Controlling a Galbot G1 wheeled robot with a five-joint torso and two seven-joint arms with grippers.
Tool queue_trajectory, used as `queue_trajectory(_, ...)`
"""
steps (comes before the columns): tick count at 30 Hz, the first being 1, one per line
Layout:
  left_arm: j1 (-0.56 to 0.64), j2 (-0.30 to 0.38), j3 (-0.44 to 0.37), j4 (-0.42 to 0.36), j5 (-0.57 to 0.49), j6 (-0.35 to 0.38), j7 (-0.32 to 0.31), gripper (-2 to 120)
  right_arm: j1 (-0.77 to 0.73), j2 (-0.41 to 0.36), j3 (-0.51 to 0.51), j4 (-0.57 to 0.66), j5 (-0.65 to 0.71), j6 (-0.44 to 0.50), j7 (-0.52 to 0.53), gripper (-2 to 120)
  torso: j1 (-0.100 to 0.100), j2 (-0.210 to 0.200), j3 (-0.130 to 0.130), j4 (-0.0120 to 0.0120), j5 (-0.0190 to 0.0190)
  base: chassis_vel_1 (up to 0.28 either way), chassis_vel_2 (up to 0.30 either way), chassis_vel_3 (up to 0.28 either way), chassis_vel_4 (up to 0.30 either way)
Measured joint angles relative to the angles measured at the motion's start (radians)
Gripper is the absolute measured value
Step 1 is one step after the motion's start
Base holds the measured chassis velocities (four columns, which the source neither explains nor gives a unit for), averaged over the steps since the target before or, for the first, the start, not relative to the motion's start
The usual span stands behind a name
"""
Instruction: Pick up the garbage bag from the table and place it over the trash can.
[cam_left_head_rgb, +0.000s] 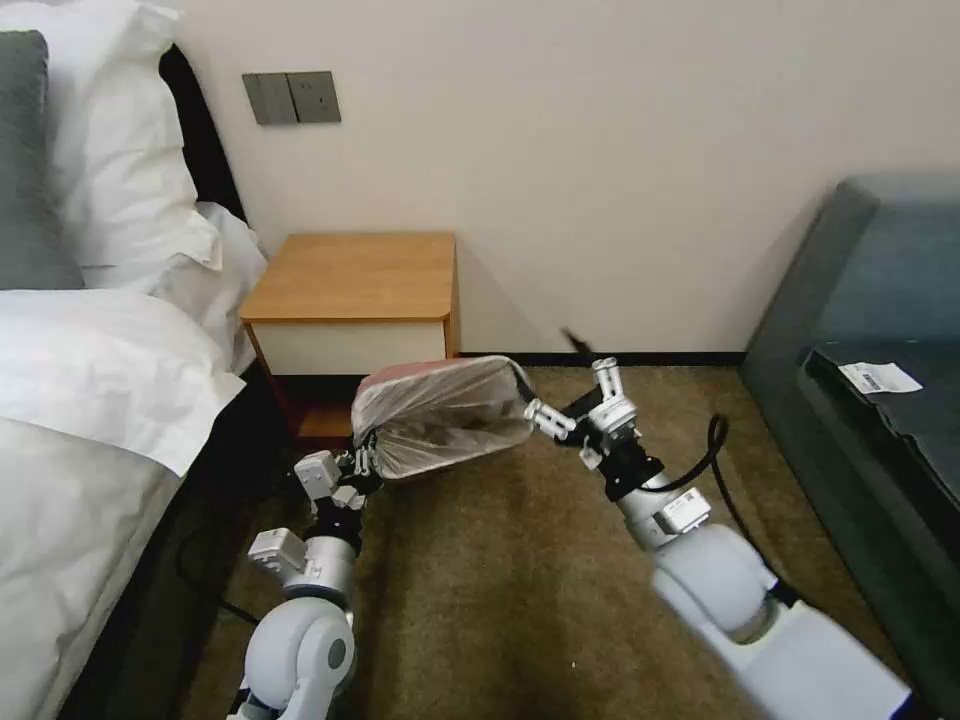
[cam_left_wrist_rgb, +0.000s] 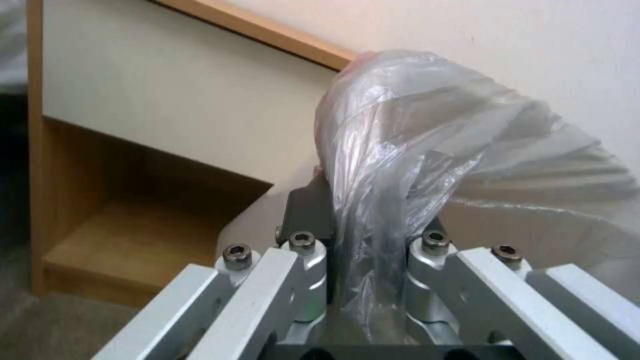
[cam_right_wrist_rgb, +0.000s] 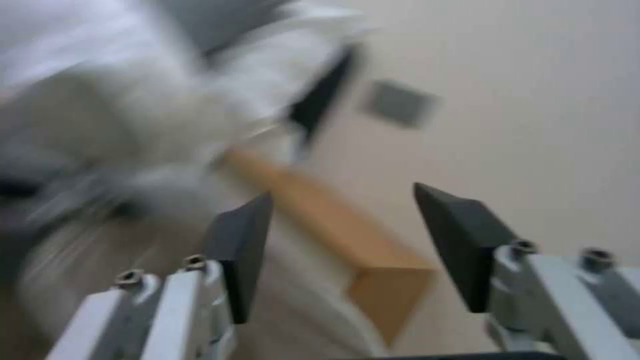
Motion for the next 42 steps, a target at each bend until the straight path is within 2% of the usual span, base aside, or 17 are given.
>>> queue_trajectory(1,0.0,0.002,0.002,0.003,0.013,0.0,0.001,11,0.03,-0.034,-0.026,-0.007,-0.011,0.003,-0.052,51,0.0,0.0,0.0,0.0,0.0,0.0,0.0,0.0,0.0)
queue_trajectory(2,0.0,0.002,0.002,0.003,0.013,0.0,0.001,11,0.03,-0.034,-0.026,-0.007,-0.011,0.003,-0.052,51,0.0,0.0,0.0,0.0,0.0,0.0,0.0,0.0,0.0)
queue_trajectory(5,0.001,-0.004,0.008,0.012,0.069,-0.007,0.006,11,0.112,-0.076,-0.108,-0.029,-0.011,-0.013,-0.12,37,0.0,0.0,0.0,0.0,-0.0001,0.0,0.0,0.0,0.0)
queue_trajectory(6,0.001,-0.009,0.01,0.015,0.092,-0.012,0.009,11,0.148,-0.08,-0.144,-0.039,-0.005,-0.026,-0.126,32,0.0,0.0,0.0,-0.0001,0.0001,0.0,0.0,0.0,0.0)
queue_trajectory(7,0.001,-0.009,0.01,0.015,0.092,-0.012,0.009,11,0.148,-0.08,-0.144,-0.039,-0.005,-0.026,-0.126,32,0.0,0.0,0.0,-0.0001,0.0001,0.0,0.0,0.0,0.0)
queue_trajectory(11,0.002,-0.016,0.014,0.018,0.156,-0.023,0.014,11,0.293,-0.079,-0.274,-0.085,0.031,-0.078,-0.126,14,0.0,0.0,0.0,0.0001,0.0001,0.0,0.0,0.0,0.0)
queue_trajectory(12,0.002,-0.016,0.014,0.018,0.156,-0.023,0.014,11,0.293,-0.079,-0.274,-0.085,0.031,-0.078,-0.126,14,0.0,0.0,0.0,0.0001,0.0001,0.0,0.0,0.0,0.0)
queue_trajectory(15,0.003,-0.02,0.016,0.022,0.212,-0.037,0.018,11,0.397,-0.072,-0.367,-0.145,0.072,-0.116,-0.114,0,0.0,0.0,0.0,0.0002,0.0,0.0,0.0,0.0,0.0)
queue_trajectory(20,-0.003,-0.027,0.018,0.031,0.246,-0.044,0.018,11,0.451,-0.06,-0.444,-0.172,0.137,-0.173,-0.076,0,0.0,0.0,0.0,0.0,0.0,0.0,0.0,0.0,0.0)
queue_trajectory(24,-0.023,-0.038,0.02,0.048,0.282,-0.049,0.016,11,0.523,-0.032,-0.566,-0.186,0.218,-0.281,-0.024,0,0.0,0.0,0.0,0.0,-0.0001,0.0,0.0,0.0,0.0)
queue_trajectory(25,-0.023,-0.038,0.02,0.048,0.282,-0.049,0.016,11,0.523,-0.032,-0.566,-0.186,0.218,-0.281,-0.024,0,0.0,0.0,0.0,0.0,-0.0001,0.0,0.0,0.0,0.0)
queue_trajectory(28,-0.032,-0.045,0.023,0.056,0.303,-0.049,0.016,11,0.598,0.009,-0.659,-0.22,0.263,-0.366,0.034,0,0.0,0.0,0.0,-0.0002,-0.0003,0.0,0.0,0.0,0.0)
queue_trajectory(34,-0.031,-0.049,0.025,0.063,0.333,-0.057,0.016,11,0.732,0.079,-0.764,-0.277,0.306,-0.444,0.077,0,0.0,0.0,0.0,0.0002,-0.0002,0.0,0.0,0.0,0.0)
queue_trajectory(36,-0.031,-0.05,0.024,0.068,0.348,-0.064,0.016,11,0.808,0.117,-0.837,-0.296,0.362,-0.492,0.118,0,0.0,0.0,0.0,0.0003,-0.0002,0.0,0.0,0.0,0.0)
queue_trajectory(42,-0.029,-0.059,0.023,0.071,0.367,-0.072,0.016,11,0.886,0.186,-0.926,-0.347,0.414,-0.535,0.156,0,0.0,0.0,0.0,0.0001,-0.0002,0.0,0.0,0.0,0.0)
